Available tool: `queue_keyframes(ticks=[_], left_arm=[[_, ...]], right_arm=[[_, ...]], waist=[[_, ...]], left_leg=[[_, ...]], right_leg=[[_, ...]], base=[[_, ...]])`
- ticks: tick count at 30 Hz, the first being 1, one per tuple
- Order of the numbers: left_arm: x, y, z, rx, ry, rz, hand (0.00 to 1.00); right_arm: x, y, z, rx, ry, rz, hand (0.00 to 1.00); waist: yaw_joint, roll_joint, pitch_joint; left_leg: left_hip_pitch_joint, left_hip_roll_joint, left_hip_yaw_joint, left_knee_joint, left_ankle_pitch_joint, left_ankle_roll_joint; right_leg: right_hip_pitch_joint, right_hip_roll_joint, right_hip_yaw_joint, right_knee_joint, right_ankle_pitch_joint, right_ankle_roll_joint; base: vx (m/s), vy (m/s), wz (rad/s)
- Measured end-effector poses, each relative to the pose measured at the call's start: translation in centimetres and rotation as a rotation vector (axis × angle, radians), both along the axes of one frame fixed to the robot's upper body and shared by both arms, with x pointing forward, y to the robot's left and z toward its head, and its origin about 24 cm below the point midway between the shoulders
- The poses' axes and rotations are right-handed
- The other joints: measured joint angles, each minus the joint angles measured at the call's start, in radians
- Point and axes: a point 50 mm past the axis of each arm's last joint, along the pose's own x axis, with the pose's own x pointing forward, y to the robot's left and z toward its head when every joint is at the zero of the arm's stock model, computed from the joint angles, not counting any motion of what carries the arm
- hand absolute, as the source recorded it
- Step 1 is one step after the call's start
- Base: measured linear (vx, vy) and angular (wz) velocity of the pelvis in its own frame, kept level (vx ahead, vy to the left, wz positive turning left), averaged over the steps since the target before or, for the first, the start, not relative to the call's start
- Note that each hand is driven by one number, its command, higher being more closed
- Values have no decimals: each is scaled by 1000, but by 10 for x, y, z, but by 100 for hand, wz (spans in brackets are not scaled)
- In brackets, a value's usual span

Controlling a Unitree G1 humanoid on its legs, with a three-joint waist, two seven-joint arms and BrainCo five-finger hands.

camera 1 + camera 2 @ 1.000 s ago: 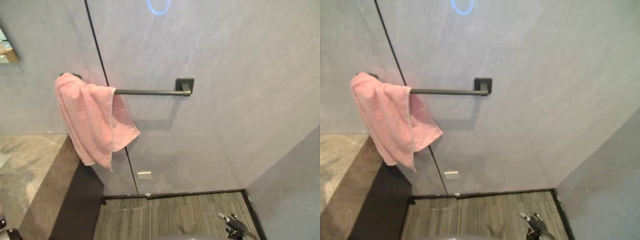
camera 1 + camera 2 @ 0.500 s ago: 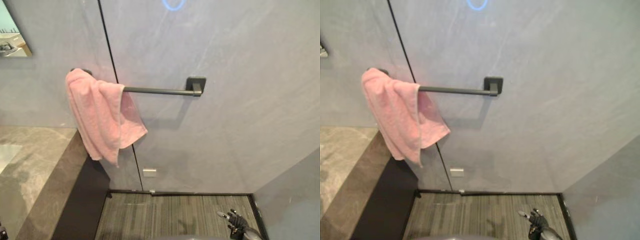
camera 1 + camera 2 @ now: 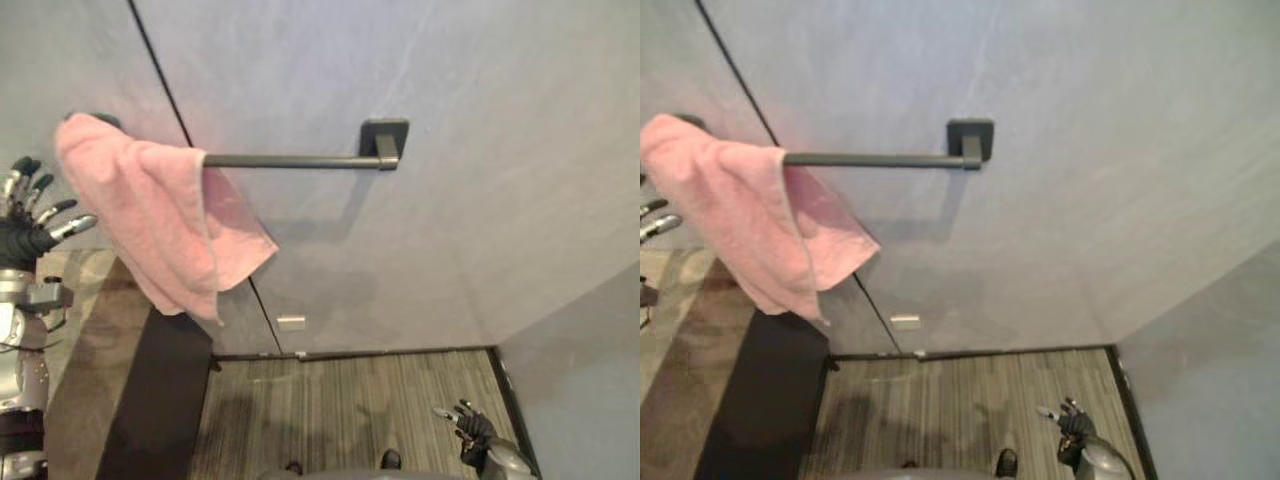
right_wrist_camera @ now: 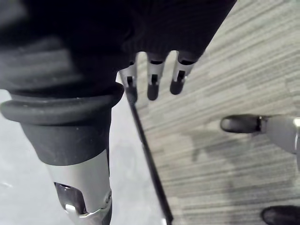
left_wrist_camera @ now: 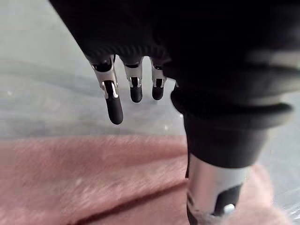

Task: Organize washtable

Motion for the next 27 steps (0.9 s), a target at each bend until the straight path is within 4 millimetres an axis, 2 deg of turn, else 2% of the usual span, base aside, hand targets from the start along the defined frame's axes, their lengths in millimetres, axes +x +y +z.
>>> queue_keyframes(ticks=[11, 20, 27], left_arm=[[2, -2, -13, -57, 28, -16, 0], [4, -16, -42, -117, 120, -69, 0], [4, -34, -73, -138, 282, -169, 0]], right_arm=[[15, 2, 5, -1, -41, 15, 0], [17, 3, 6, -10, -36, 52, 0], [21, 7, 6, -15, -37, 93, 0]], waist=[[6, 6, 25], [5, 18, 44], [4, 19, 47]], left_leg=[[-14, -1, 21, 5, 0, 0], [-24, 0, 27, 6, 2, 1], [-33, -2, 43, 8, 2, 1]], right_leg=[[-26, 0, 24, -3, 18, 2], [-38, 0, 29, -4, 22, 5], [-51, 0, 48, -1, 27, 6]], base=[[-51, -20, -7], [-35, -17, -1], [-9, -4, -4]])
